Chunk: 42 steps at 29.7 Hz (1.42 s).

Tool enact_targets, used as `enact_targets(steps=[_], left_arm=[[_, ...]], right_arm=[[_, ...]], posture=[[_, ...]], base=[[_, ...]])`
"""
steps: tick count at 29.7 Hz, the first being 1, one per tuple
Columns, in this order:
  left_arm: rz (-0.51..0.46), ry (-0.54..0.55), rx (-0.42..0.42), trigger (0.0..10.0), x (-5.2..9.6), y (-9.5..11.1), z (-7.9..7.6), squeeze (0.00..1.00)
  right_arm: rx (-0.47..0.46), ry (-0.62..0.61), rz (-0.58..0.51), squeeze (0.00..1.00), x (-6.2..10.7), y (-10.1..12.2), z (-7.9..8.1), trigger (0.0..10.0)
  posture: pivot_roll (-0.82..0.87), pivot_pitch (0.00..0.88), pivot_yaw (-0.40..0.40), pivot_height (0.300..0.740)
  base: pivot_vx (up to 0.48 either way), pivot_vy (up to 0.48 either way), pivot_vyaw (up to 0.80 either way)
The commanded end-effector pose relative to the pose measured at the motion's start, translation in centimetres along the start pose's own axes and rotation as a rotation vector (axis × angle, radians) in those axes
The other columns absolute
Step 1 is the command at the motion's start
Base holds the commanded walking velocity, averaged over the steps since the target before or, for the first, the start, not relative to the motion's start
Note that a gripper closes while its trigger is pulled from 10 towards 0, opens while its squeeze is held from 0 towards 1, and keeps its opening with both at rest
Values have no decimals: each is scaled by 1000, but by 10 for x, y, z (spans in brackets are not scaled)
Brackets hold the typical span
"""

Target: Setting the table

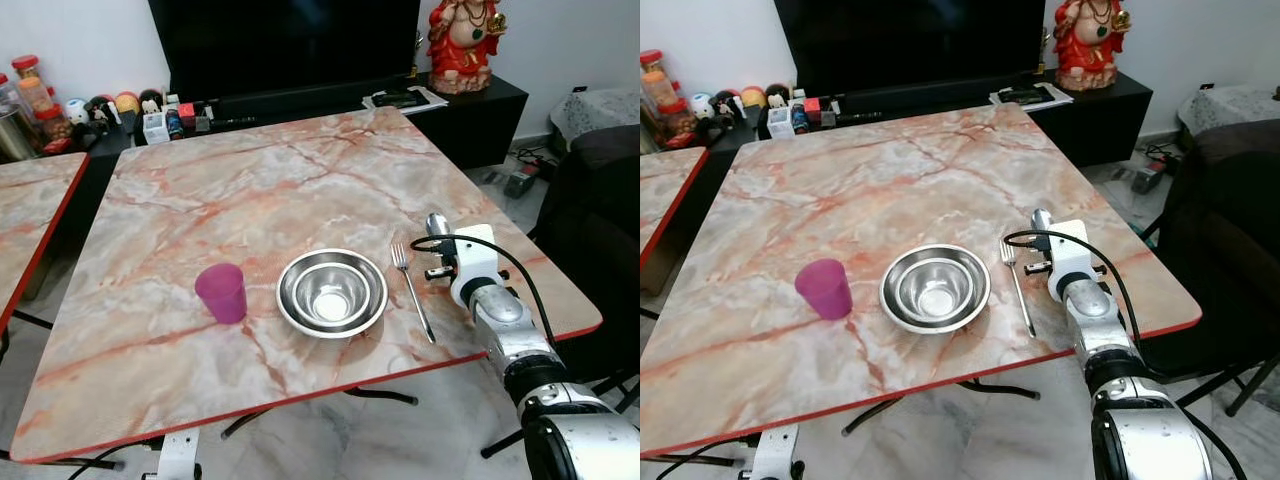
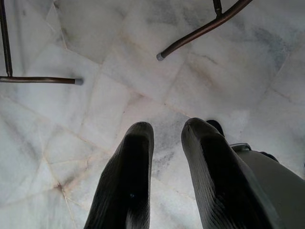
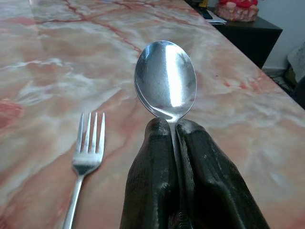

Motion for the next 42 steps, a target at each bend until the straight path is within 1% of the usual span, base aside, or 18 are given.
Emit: enact_targets(steps=[1, 12, 16, 19, 20, 22, 24, 28, 31, 42], left_arm=[[-4, 9, -21, 10000, 0, 0, 5, 0], [-6, 7, -24, 10000, 0, 0, 5, 0], [-9, 3, -22, 10000, 0, 1, 5, 0], [-11, -1, -19, 10000, 1, 1, 4, 0], [-8, -3, -18, 10000, 1, 0, 4, 0], [-7, -4, -18, 10000, 1, 0, 4, 0], [-2, -7, -18, 10000, 1, -2, 3, 0], [0, -10, -19, 10000, 1, -3, 3, 0], [2, -12, -21, 10000, 1, -4, 3, 0], [11, -15, -18, 10000, 2, -7, 2, 0]], right_arm=[[-13, 1, -17, 0, -2, 5, 2, 10000], [-5, 4, -20, 0, -2, 6, 4, 10000], [-4, 3, -23, 0, -2, 6, 5, 10000], [-3, 12, -26, 0, -1, 5, 9, 10000], [-6, 22, -21, 0, 0, 3, 12, 10000], [-7, 27, -15, 0, 0, 1, 13, 10000], [-1, 32, 19, 0, 2, -8, 14, 10000], [4, 13, 58, 0, 4, -16, 10, 10000], [-1, 8, 60, 0, 4, -16, 7, 10000], [2, 12, 89, 0, 3, -20, 6, 10000]], posture=[[-32, 0, 67, 740], [-32, 0, 68, 740], [-31, 0, 69, 740], [-32, 0, 69, 740], [-33, 0, 68, 740], [-33, 0, 68, 740], [-36, 0, 67, 740], [-36, 0, 67, 740], [-38, 0, 69, 740], [-30, 0, 68, 740]], base=[[334, 0, 0], [333, 0, 0], [0, 0, 0], [0, 0, 0], [0, 0, 0], [0, 0, 0], [0, 0, 0], [0, 0, 0], [0, 0, 0], [0, 0, 0]])
Point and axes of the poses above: a point about 5 cm out from each wrist's last joint towards the gripper, its own x axis pointing back from the gripper into the wrist, its own y axis along the axis of the wrist's last joint, z = x × y, the point moved 3 cm from there along -x, pointing out of the wrist towards the gripper, and after that the axes turned 14 degrees about x, right-handed, at the moved point
